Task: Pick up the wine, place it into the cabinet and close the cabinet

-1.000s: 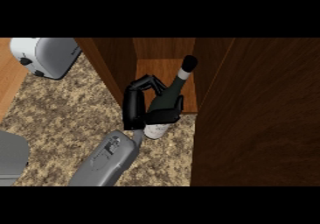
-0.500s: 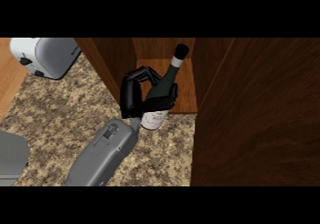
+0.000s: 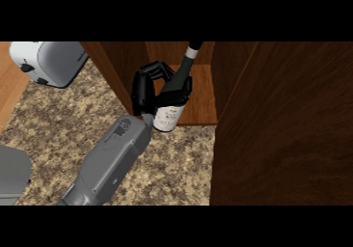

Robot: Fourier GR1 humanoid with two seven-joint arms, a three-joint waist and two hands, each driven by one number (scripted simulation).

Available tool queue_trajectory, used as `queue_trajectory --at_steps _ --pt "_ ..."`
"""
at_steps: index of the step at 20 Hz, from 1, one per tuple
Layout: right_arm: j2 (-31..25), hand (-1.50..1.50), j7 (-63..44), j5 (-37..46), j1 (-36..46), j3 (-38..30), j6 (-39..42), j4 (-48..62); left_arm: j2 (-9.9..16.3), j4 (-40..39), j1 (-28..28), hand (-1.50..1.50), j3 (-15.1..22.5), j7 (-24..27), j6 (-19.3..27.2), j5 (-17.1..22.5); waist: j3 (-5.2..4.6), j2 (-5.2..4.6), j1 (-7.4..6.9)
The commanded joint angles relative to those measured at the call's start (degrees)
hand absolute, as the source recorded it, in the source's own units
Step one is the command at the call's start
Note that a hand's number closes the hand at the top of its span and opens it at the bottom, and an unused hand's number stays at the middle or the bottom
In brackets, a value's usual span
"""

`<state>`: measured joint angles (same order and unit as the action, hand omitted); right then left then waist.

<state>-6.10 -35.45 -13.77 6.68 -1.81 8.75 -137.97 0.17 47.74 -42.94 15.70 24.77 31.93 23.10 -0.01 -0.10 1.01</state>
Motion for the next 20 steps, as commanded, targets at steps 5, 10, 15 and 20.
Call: queue_trajectory --at_steps 5,10,15,20 --pt "1.9 -1.5 0.9 -1.5 -4.3 2.8 1.3 -4.8 -0.2 -11.2 -6.4 1.5 -5.9 4.0 -3.2 0.4 -0.01 -0.12 0.18" --pt "0.7 -1.5 1.3 -5.0 -5.4 -0.4 2.3 -5.6 -0.1 -18.0 -10.7 1.5 -7.4 10.2 -0.5 -1.4 0.0 -0.23 0.75" --pt "-0.1 -1.5 -1.4 -4.8 -5.8 0.5 2.1 -8.0 1.3 -22.6 -13.6 1.5 -10.4 13.5 -1.2 -0.3 -0.02 -0.26 0.92" --pt "1.0 -1.5 -1.2 -2.7 -0.8 1.8 -0.1 -4.2 -0.2 -28.1 -17.5 1.5 -10.4 15.3 -0.9 1.3 -0.04 -0.51 1.34"
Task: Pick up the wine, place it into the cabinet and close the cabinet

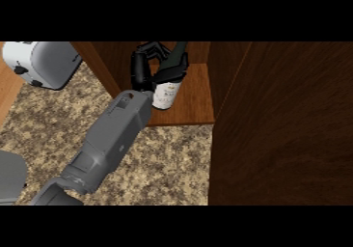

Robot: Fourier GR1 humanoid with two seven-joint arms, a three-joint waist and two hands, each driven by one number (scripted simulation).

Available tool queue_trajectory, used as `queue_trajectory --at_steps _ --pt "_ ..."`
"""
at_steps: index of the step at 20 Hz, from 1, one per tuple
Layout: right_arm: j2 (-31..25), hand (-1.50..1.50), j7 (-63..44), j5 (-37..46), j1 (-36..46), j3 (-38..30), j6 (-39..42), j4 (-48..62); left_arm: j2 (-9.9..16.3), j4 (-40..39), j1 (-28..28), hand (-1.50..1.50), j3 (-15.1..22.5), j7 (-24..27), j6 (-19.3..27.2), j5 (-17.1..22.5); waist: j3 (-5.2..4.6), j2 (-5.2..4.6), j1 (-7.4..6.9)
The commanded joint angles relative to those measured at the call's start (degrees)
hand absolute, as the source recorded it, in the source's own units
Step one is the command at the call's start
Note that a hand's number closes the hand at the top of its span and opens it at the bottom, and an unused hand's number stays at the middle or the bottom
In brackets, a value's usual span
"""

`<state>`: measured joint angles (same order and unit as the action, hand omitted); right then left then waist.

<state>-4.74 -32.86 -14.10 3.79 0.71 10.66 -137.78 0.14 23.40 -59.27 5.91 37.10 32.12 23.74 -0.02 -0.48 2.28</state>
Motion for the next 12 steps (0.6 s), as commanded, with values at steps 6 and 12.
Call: queue_trajectory --at_steps 6,12 --pt "-0.4 -1.5 -2.1 -5.0 0.3 -1.1 0.1 -4.5 -0.1 -6.6 -3.9 1.5 -6.7 1.7 -2.4 6.2 -0.03 -0.45 1.28" --pt "-0.6 -1.5 -0.9 -4.9 -0.7 -1.7 0.9 -4.4 -0.1 -9.5 -3.2 1.5 -8.9 5.5 -7.0 8.3 0.0 -0.59 1.43"
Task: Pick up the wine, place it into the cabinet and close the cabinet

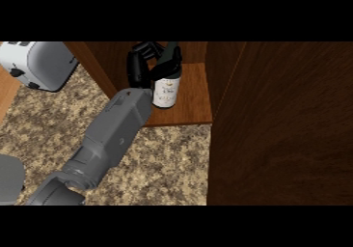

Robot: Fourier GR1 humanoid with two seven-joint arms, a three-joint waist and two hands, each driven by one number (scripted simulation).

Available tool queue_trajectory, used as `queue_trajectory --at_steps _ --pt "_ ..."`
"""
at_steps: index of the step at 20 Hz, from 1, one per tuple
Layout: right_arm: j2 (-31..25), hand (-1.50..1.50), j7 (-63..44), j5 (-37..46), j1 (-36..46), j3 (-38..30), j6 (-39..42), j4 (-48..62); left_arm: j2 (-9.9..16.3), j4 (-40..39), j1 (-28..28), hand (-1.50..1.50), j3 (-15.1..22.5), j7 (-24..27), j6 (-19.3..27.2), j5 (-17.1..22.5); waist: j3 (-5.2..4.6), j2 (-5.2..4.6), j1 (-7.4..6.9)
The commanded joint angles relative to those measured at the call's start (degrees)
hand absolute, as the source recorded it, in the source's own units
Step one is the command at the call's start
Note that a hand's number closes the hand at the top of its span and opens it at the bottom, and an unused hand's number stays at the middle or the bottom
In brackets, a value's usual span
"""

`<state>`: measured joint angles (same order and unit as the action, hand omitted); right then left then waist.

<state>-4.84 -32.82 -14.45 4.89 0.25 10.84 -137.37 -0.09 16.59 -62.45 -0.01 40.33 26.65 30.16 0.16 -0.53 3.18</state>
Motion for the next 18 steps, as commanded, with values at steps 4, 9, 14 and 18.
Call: queue_trajectory --at_steps 4,9,14,18 --pt "0.2 -1.5 -0.5 -2.7 -1.4 0.0 0.4 -3.5 0.3 -4.6 0.5 1.5 -2.7 3.5 -2.4 0.7 -0.19 -0.35 -0.42" --pt "-0.5 -1.5 -3.3 -4.3 1.1 -0.3 -0.7 -4.7 0.1 -6.4 0.4 1.5 -2.7 6.5 -0.8 0.6 -0.22 -0.59 0.3" --pt "-0.1 -1.5 -0.9 -2.4 0.7 -0.8 -0.5 -2.7 2.1 -9.1 -1.3 -1.5 -2.3 3.0 -0.7 -0.9 -0.18 -0.69 0.27" --pt "-0.2 -1.5 -2.1 -2.9 -1.1 -0.2 -0.6 -4.8 0.3 -10.1 0.0 -1.5 -1.9 5.2 1.5 -2.0 -0.2 -0.59 0.43"
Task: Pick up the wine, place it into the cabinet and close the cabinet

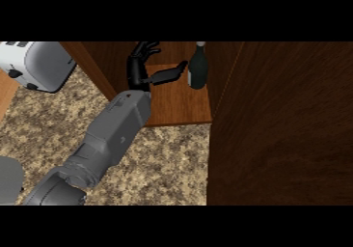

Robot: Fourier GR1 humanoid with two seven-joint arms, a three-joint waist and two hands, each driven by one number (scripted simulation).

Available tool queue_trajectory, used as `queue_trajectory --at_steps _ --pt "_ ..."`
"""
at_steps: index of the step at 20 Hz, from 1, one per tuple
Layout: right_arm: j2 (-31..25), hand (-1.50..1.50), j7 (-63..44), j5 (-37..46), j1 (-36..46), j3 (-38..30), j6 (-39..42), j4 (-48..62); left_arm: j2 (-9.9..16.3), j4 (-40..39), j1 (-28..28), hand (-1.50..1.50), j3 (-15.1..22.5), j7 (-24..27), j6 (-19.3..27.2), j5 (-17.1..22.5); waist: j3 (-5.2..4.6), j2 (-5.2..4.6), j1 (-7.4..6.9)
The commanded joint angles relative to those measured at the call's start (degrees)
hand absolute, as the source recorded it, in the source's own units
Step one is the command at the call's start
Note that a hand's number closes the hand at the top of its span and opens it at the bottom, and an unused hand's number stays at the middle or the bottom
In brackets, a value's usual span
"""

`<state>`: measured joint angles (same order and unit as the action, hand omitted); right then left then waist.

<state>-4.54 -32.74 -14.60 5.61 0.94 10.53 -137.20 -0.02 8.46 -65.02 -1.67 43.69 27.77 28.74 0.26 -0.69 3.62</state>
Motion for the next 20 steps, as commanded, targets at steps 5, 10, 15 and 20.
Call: queue_trajectory --at_steps 5,10,15,20 --pt "-0.4 -1.5 -1.7 -2.5 0.7 0.1 -0.4 -4.0 2.2 -3.6 1.8 -1.5 -0.2 0.8 0.8 -1.4 -0.34 -0.96 0.83" --pt "-0.3 -1.5 -0.8 -1.7 -0.1 -0.3 -0.6 -3.5 0.5 -4.1 1.0 -1.5 0.3 0.7 4.0 -2.7 -0.31 -0.68 0.42" --pt "0.6 -1.5 1.9 0.0 -0.4 1.4 0.5 -0.4 0.5 -2.3 5.7 -1.5 -1.8 6.6 1.4 -1.2 -0.34 -0.93 0.1" --pt "-0.1 -1.5 -1.3 -0.7 0.7 1.6 -1.1 -3.3 0.0 -2.7 4.1 -1.5 -2.0 5.8 1.3 -1.5 -0.36 -0.85 0.75"
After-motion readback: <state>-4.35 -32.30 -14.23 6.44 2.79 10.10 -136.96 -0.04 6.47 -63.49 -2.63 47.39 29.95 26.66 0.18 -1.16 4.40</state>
